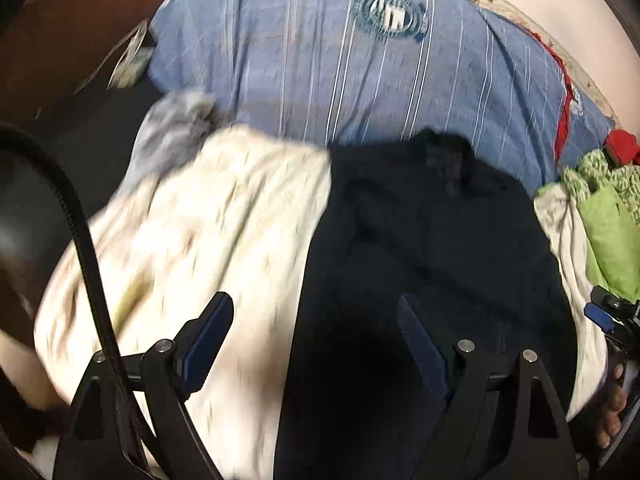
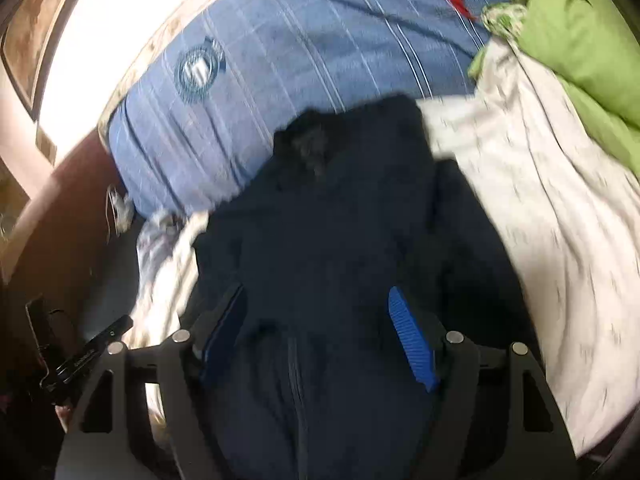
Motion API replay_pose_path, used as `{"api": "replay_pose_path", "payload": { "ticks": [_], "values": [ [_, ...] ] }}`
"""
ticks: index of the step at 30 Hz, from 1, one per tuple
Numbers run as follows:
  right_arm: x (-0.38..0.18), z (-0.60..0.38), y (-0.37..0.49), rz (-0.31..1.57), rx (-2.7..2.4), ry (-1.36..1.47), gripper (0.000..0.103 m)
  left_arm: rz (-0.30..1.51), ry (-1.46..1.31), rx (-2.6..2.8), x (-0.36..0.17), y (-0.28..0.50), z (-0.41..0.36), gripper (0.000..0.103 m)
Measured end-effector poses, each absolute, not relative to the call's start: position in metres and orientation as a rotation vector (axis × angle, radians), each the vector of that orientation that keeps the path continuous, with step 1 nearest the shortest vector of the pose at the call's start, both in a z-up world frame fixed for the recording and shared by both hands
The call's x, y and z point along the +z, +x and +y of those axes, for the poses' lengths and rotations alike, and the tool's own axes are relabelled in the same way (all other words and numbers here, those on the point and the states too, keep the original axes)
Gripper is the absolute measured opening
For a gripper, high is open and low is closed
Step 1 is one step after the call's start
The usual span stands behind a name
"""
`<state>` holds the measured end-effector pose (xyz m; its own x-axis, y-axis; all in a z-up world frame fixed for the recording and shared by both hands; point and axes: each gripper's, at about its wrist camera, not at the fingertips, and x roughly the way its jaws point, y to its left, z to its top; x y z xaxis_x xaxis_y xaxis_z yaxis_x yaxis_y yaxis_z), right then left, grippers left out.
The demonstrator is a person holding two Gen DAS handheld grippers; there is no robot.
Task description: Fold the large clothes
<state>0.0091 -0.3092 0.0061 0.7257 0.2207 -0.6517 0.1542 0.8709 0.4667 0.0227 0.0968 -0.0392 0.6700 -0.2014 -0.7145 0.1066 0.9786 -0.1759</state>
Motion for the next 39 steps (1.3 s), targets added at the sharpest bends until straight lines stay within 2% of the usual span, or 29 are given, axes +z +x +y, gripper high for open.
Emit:
{"api": "replay_pose_path", "payload": {
  "ticks": [9, 18, 23, 25, 28, 33, 36, 38, 39],
  "values": [
    [-0.018, -0.302, -0.047, 0.792, 0.007, 0.535, 0.074, 0.951, -0.118, -0.224, -0.087, -0.032, 0.106, 0.084],
    [-0.039, -0.316, -0.066, 0.938, -0.12, 0.477, 0.074, 1.089, -0.1, -0.226, -0.115, -0.041, 0.106, 0.084],
    [-0.059, -0.351, -0.087, 1.049, -0.226, 0.554, 0.075, 1.175, -0.041, -0.238, -0.132, -0.05, 0.094, 0.083],
    [-0.069, -0.361, -0.093, 1.093, -0.268, 0.595, 0.075, 1.222, -0.039, -0.237, -0.142, -0.053, 0.089, 0.08],
    [-0.078, -0.375, -0.099, 1.126, -0.308, 0.647, 0.075, 1.277, -0.013, -0.253, -0.153, -0.052, 0.079, 0.068],
    [-0.103, -0.379, -0.091, 1.262, -0.264, 0.698, 0.075, 1.305, 0.028, -0.228, -0.164, -0.052, 0.073, 0.067],
    [-0.107, -0.381, -0.088, 1.279, -0.274, 0.69, 0.077, 1.306, 0.025, -0.223, -0.165, -0.052, 0.071, 0.067],
    [-0.106, -0.378, -0.09, 1.286, -0.277, 0.665, 0.072, 1.304, 0.028, -0.221, -0.164, -0.054, 0.07, 0.059],
    [-0.107, -0.374, -0.09, 1.31, -0.274, 0.634, 0.069, 1.303, 0.038, -0.214, -0.162, -0.055, 0.069, 0.05]
  ]
}}
